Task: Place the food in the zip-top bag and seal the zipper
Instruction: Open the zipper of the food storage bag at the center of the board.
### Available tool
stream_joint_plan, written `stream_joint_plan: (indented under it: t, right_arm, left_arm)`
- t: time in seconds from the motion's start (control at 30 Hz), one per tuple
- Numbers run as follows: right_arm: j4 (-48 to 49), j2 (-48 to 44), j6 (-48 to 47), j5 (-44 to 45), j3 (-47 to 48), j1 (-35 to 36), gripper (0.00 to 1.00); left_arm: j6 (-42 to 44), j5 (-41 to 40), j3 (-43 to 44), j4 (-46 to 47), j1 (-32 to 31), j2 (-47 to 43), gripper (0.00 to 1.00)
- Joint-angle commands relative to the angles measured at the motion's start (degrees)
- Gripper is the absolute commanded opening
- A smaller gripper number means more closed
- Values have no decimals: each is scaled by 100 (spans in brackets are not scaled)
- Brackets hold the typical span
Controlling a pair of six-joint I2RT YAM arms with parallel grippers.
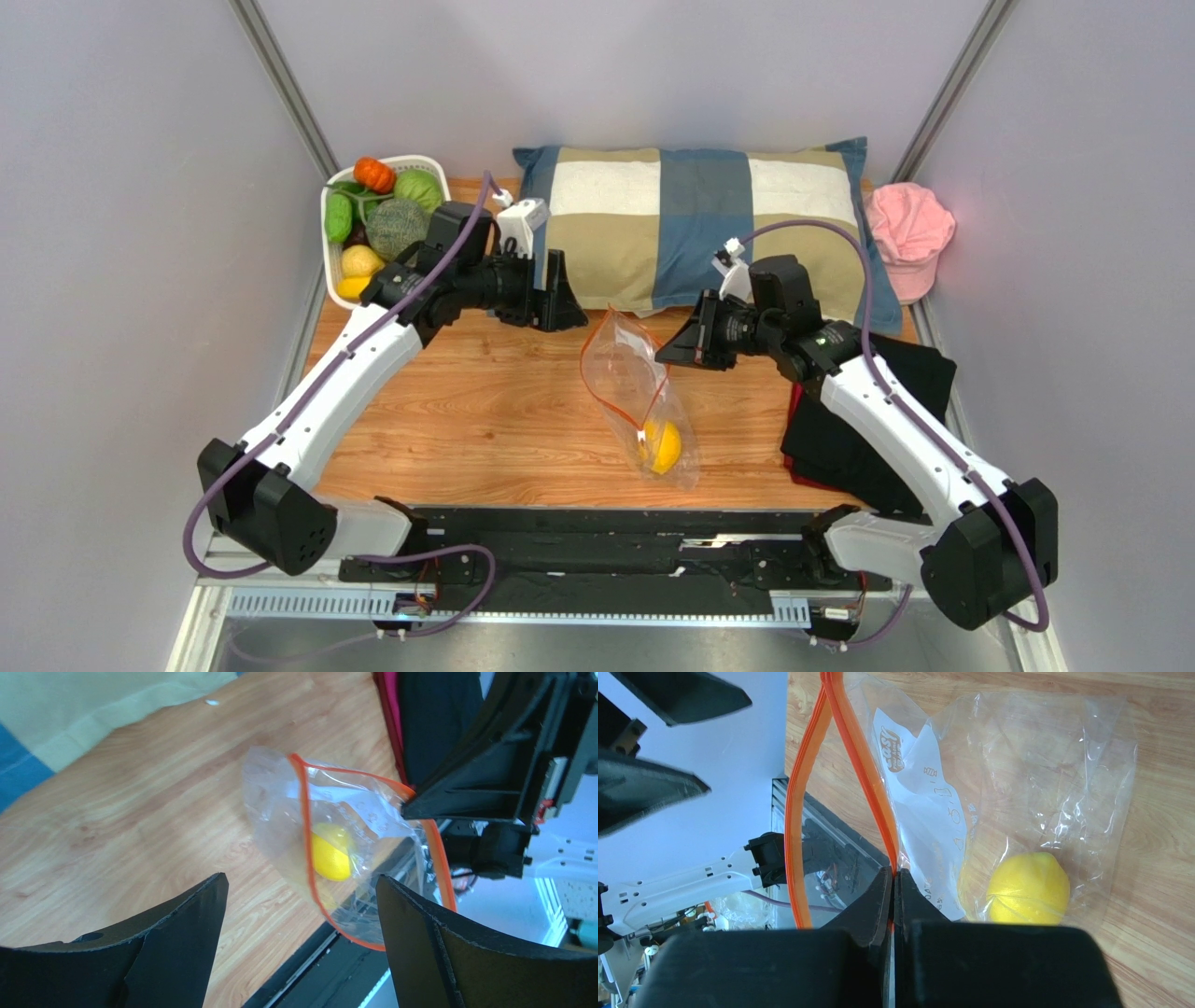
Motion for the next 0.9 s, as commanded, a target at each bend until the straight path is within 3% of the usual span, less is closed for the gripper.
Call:
stream_joint_plan:
  t: [0.0, 0.2, 0.27, 0.3, 0.4, 0.43, 0.73, 0.87]
  right_arm:
    - [487, 67, 276, 248, -35, 133, 0]
    - [715, 94, 434, 476, -307, 221, 0]
    - [812, 111, 461, 512, -422, 221, 0]
    - [856, 120, 443, 564, -431, 230, 0]
    - [708, 147, 173, 739, -369, 221, 0]
    - [655, 138, 66, 801, -352, 230, 0]
    - [303, -319, -2094, 1109, -711, 221, 0]
    - [715, -512, -2912, 1180, -1081, 335, 0]
  left_arm:
    - [-63, -10, -69, -209, -478, -38, 86]
    - [-54, -424, -449, -376, -567, 461, 82]
    - [138, -441, -353, -412, -567, 647, 62]
    - [218, -537, -274, -525, -567, 857, 41]
    - [614, -994, 157, -719, -444, 1270, 8]
    - [675, -1169, 236, -702, -313, 1341, 3]
    - [1765, -2032, -9, 325, 57, 1615, 0]
    - [2046, -1769, -229, 835, 66, 1588, 0]
